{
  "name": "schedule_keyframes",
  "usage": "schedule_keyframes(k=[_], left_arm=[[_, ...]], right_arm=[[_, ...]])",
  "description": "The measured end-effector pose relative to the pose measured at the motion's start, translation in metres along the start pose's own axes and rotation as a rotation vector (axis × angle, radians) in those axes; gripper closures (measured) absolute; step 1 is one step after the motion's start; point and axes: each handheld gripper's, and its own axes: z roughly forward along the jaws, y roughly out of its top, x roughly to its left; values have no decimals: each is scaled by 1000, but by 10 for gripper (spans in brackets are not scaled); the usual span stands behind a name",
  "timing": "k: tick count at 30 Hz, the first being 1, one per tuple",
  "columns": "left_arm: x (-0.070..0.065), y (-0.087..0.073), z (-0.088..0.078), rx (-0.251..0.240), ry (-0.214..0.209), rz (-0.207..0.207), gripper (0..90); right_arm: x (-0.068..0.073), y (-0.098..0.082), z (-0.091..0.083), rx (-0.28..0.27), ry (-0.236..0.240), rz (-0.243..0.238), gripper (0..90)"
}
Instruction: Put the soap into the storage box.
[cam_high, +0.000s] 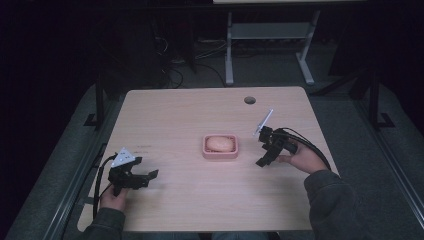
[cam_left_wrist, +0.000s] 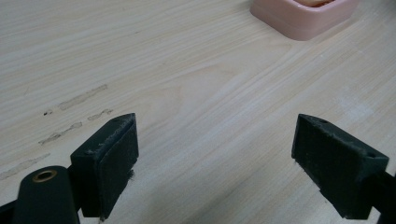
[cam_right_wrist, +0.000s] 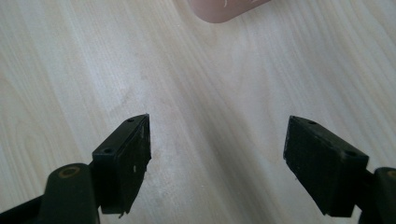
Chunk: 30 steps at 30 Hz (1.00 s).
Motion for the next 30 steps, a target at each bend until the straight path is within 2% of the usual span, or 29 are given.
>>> schedule_keyframes(k=[7,30], left_arm=[[0,0,1,-3,2,-1,143],[-1,-1,2,9,-1,3,143]], right_arm=[[2,-11,2,5,3,18,226],[10,-51,2,-43,-6,62,226]])
